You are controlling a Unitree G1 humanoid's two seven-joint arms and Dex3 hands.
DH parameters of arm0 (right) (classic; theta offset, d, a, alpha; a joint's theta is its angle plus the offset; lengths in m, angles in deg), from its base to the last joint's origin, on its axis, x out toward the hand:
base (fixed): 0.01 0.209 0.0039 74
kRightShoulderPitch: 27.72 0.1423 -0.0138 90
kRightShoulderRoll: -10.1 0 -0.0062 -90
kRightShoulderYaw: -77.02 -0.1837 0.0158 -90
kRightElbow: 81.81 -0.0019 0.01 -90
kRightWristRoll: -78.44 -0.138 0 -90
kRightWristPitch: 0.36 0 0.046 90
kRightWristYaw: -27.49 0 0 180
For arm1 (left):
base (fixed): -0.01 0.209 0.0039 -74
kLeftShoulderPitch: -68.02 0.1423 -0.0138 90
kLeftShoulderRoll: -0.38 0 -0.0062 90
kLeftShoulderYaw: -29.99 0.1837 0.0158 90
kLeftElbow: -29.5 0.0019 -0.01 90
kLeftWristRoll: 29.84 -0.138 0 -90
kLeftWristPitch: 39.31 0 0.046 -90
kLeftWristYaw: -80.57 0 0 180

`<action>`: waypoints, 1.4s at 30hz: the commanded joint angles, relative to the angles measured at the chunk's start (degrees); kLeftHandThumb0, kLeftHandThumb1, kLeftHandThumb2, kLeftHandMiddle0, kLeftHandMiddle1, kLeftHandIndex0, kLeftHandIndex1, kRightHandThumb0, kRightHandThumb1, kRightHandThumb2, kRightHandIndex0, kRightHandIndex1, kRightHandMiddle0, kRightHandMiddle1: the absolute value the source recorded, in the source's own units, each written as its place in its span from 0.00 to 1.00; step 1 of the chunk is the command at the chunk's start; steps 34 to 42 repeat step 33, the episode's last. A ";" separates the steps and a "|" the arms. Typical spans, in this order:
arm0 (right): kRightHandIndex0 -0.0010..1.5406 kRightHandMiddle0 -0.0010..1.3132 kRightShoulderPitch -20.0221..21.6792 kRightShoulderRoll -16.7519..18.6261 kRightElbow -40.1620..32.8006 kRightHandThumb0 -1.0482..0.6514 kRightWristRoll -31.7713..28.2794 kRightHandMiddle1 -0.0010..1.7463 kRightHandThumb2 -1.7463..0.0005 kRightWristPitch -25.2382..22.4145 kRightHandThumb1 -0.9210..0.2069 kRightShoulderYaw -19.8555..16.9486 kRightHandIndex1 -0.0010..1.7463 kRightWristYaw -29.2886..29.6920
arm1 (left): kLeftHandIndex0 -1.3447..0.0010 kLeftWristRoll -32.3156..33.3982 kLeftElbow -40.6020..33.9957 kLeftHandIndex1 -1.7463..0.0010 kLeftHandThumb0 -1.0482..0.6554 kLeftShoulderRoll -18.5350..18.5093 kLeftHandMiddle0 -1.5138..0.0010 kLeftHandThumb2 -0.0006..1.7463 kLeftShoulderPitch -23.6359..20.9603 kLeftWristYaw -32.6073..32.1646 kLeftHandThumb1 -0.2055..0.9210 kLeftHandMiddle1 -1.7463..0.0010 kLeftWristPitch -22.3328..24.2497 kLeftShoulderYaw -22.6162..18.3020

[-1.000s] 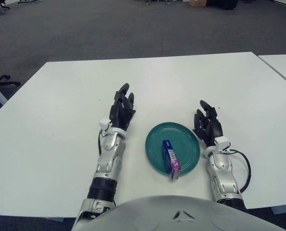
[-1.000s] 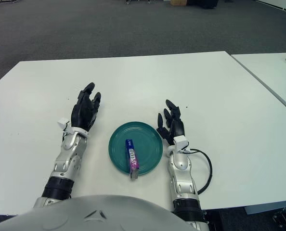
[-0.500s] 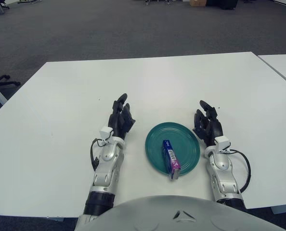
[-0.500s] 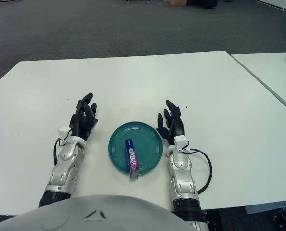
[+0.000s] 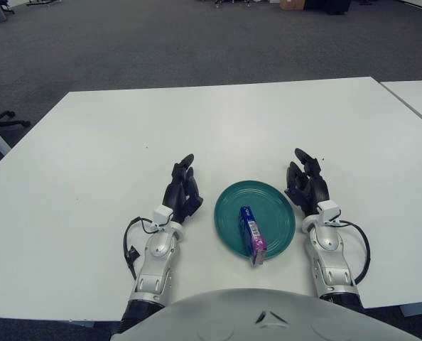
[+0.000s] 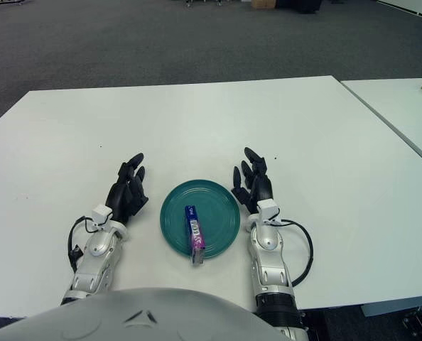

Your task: Put the gum into the plate.

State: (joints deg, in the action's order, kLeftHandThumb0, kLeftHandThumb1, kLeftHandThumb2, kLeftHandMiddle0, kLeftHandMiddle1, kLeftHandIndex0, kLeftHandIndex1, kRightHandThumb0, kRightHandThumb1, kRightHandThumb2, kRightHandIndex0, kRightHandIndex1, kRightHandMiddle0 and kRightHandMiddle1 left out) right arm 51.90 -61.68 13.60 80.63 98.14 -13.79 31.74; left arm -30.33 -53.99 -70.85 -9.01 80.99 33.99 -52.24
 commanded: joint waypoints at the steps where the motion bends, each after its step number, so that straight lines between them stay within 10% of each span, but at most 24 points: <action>1: 0.19 0.00 -2.94 0.21 2.86 0.21 -1.01 0.30 0.59 -4.63 0.00 -0.31 0.00 -0.49 | 0.98 -2.66 3.63 0.55 0.08 -0.87 0.84 0.55 0.55 -1.22 1.00 0.98 -2.08 -0.08; 16: 0.20 0.00 -3.19 -0.53 3.18 0.21 -0.80 0.29 0.58 -4.05 0.00 -0.65 0.00 -0.79 | 0.80 -1.48 13.62 0.43 0.11 0.45 0.68 0.54 -0.40 0.09 1.00 0.92 -10.39 -0.58; 42: 0.21 0.00 -3.59 -0.84 3.38 0.21 -0.51 0.34 0.59 -3.71 0.00 -0.83 0.01 -0.22 | 0.94 -1.90 10.65 0.49 0.10 2.07 0.73 0.54 0.62 -0.21 1.00 0.96 -10.35 -0.44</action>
